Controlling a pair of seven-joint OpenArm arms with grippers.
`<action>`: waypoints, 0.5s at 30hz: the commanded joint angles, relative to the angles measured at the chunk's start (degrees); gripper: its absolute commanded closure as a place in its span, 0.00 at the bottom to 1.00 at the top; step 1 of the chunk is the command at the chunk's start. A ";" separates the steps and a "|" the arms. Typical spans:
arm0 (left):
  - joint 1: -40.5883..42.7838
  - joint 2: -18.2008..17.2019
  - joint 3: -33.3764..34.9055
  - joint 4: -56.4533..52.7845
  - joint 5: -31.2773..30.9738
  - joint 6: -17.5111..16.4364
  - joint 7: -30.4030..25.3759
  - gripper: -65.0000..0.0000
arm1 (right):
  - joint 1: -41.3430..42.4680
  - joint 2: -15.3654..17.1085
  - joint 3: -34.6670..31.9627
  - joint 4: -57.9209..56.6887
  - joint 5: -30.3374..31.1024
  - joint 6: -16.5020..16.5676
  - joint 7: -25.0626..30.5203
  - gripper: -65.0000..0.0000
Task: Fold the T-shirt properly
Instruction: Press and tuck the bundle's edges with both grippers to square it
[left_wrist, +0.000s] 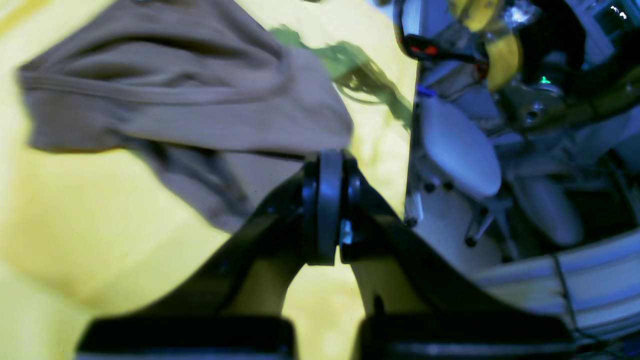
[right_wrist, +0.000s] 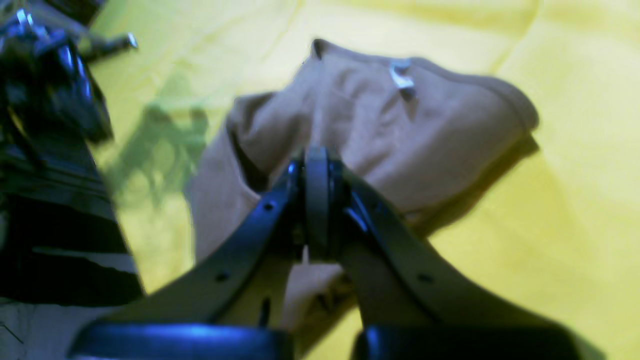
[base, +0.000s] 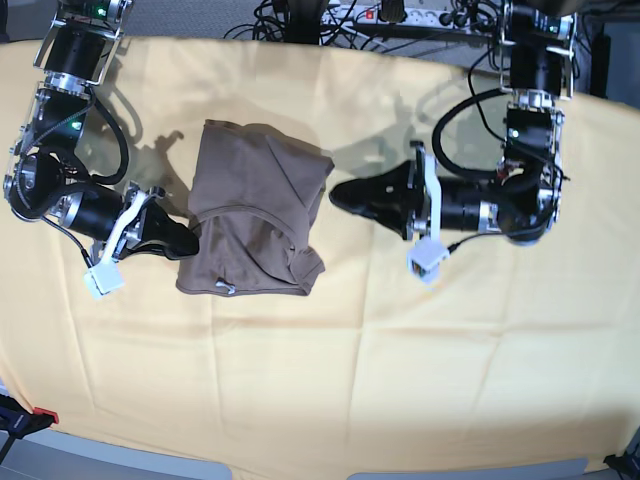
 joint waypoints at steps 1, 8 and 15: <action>0.02 -0.11 0.04 2.01 -1.43 -0.32 -0.51 1.00 | 1.01 0.66 -0.74 0.85 1.62 0.28 0.81 1.00; 3.30 -0.02 1.81 3.02 18.78 -0.32 -14.53 1.00 | 3.89 0.68 -13.14 0.87 -10.91 0.28 6.16 1.00; 3.48 2.34 4.22 3.02 23.41 -0.32 -17.14 1.00 | 6.95 0.68 -17.84 0.85 -21.20 0.28 11.08 1.00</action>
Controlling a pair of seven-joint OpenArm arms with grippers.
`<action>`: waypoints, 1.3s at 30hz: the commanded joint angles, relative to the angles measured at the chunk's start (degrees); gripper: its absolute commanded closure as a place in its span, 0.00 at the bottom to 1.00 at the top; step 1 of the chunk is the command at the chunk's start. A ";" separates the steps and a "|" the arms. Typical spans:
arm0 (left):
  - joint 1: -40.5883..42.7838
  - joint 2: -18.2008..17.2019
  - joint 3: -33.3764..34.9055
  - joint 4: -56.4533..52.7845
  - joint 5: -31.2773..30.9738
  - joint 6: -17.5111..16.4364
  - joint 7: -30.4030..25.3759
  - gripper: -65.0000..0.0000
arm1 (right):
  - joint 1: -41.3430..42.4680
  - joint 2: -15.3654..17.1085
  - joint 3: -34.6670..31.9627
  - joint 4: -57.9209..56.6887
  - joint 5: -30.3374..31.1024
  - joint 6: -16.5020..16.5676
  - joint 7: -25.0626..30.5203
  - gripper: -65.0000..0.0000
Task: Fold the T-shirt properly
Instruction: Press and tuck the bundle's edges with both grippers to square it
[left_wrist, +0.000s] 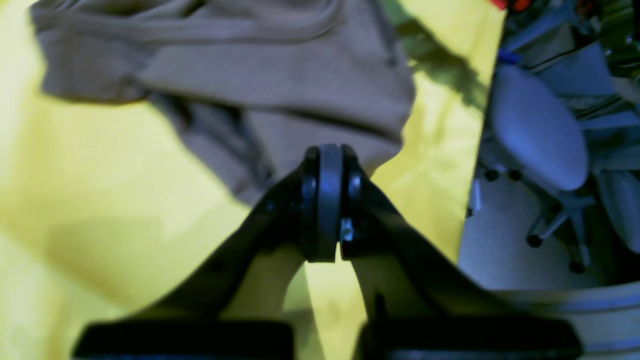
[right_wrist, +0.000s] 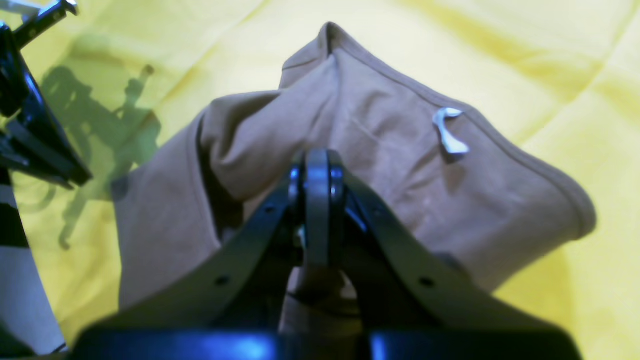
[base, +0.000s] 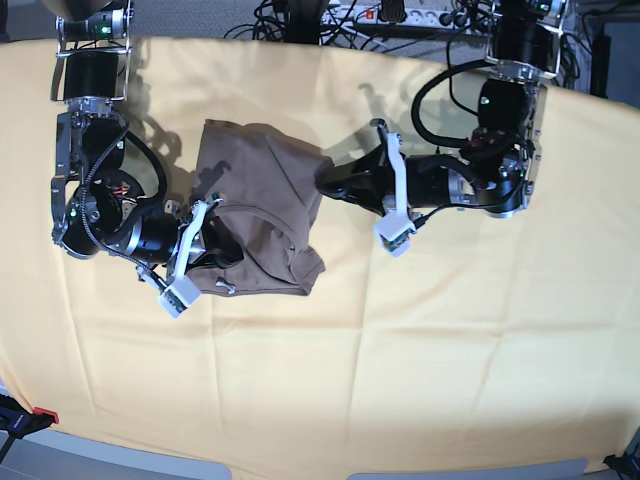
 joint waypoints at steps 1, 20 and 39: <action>-0.74 0.70 -0.02 0.83 -0.92 -0.38 -1.22 1.00 | 1.18 0.66 0.24 0.85 1.07 0.30 1.31 1.00; 2.45 4.98 2.29 -0.74 21.73 -0.38 -15.39 1.00 | 1.88 1.77 -8.98 -2.84 -16.76 0.30 14.93 1.00; 7.41 5.90 2.29 -3.30 25.11 -0.38 -23.21 1.00 | 5.46 1.60 -16.90 -3.08 -18.91 0.30 17.79 1.00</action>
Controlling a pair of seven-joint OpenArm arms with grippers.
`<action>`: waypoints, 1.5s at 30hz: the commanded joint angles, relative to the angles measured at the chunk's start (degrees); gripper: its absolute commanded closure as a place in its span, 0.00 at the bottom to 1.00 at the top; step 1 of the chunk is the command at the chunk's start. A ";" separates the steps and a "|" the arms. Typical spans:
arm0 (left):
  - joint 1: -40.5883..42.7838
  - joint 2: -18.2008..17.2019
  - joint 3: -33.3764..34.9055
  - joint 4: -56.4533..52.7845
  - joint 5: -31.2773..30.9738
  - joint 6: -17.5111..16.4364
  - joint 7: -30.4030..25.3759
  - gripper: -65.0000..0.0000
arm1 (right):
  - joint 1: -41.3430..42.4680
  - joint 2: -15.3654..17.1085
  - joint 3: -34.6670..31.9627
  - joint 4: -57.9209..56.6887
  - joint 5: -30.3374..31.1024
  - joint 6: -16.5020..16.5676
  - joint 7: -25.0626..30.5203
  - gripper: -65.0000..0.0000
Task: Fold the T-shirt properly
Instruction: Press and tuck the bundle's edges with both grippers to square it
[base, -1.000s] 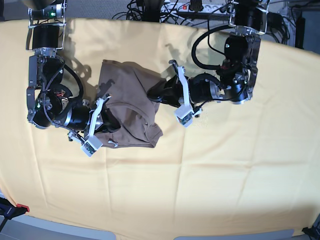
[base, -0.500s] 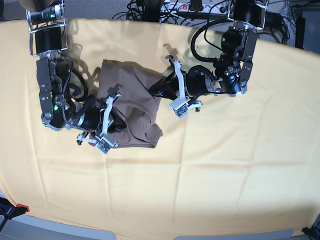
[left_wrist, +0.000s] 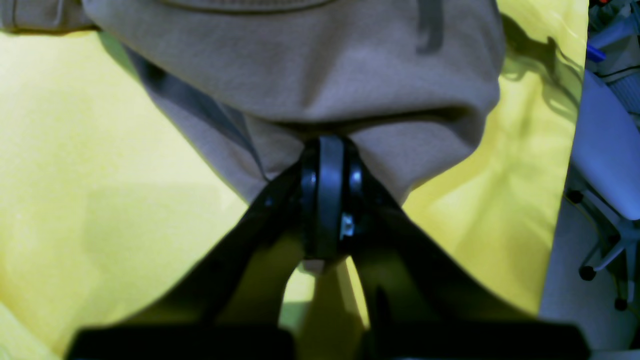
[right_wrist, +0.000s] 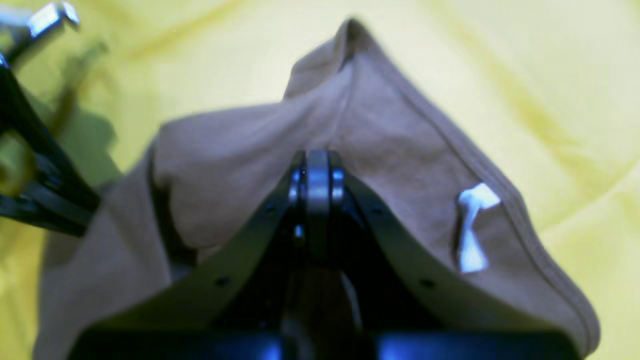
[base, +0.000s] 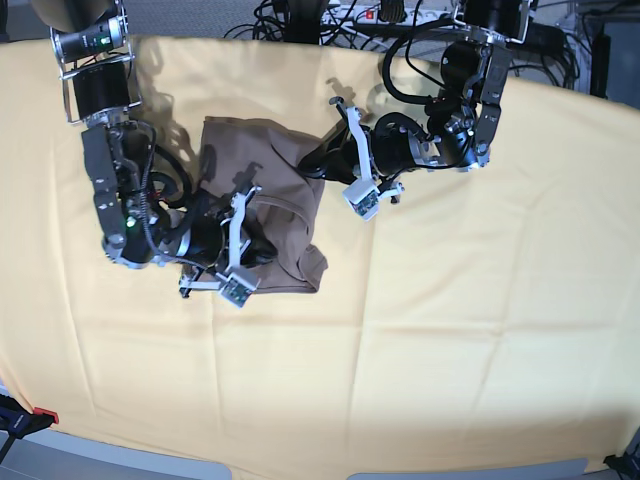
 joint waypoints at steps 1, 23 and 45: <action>-0.52 0.57 -0.15 0.79 -0.94 -0.47 -1.20 1.00 | 1.42 0.35 -0.66 0.66 -1.38 0.08 2.47 1.00; -0.66 0.70 -0.15 0.79 -0.31 -0.47 -0.57 1.00 | 1.75 5.40 -2.01 4.50 16.11 0.08 -3.50 1.00; -0.66 0.70 -0.15 0.79 -0.42 -0.47 -0.59 1.00 | -2.10 4.92 -2.19 4.50 32.98 0.08 -14.80 1.00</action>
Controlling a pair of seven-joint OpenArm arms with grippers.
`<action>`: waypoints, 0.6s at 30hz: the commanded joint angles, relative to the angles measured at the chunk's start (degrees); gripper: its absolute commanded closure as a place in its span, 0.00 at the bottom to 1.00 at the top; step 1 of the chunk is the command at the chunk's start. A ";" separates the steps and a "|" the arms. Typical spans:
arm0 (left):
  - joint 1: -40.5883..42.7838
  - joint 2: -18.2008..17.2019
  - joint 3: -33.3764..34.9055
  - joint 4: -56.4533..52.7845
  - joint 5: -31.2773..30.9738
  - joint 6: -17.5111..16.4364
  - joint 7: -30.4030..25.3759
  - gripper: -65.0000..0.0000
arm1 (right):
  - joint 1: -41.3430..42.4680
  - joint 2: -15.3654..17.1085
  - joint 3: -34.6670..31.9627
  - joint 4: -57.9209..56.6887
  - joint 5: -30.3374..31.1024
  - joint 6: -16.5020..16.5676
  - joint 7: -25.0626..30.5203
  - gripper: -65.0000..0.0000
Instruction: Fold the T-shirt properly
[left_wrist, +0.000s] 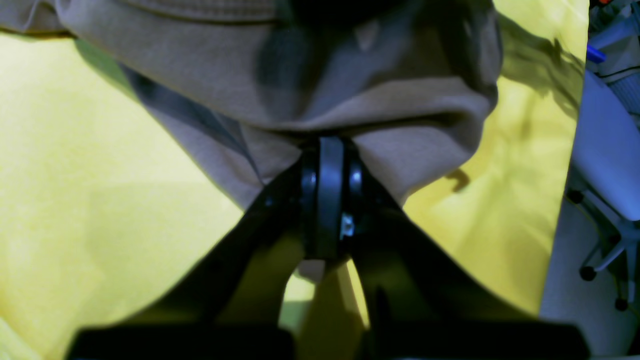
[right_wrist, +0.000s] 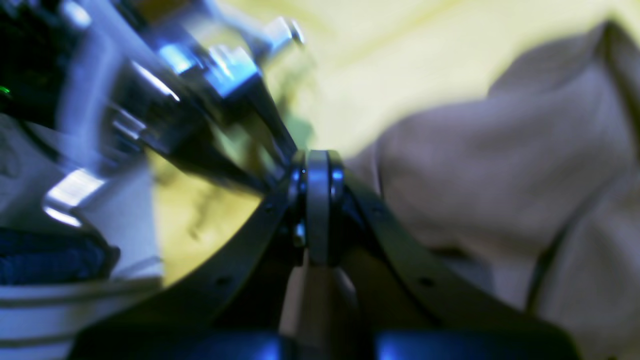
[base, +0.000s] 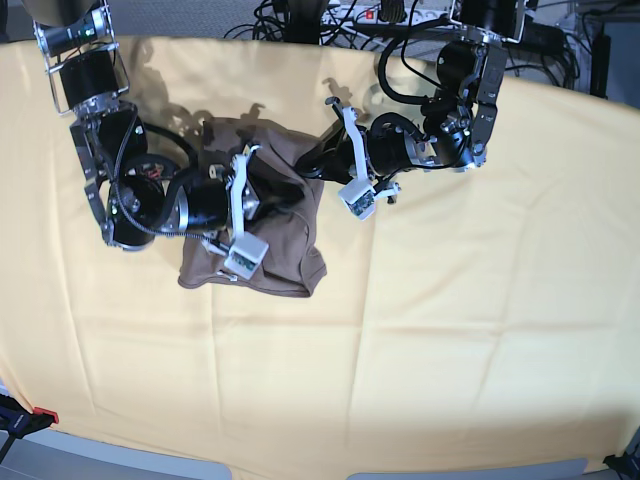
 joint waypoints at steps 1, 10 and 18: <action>-0.61 0.13 -0.15 0.79 -0.83 -0.47 -1.03 1.00 | 0.66 0.46 0.42 0.96 0.00 0.32 2.19 1.00; -0.42 0.15 -0.15 0.79 -0.96 -0.47 -0.70 1.00 | -1.70 -0.55 0.42 0.96 -20.81 0.32 15.04 1.00; -0.42 0.15 -0.15 0.79 -1.01 -0.47 -0.57 1.00 | -1.38 -2.23 0.44 0.98 -36.94 -9.01 18.71 1.00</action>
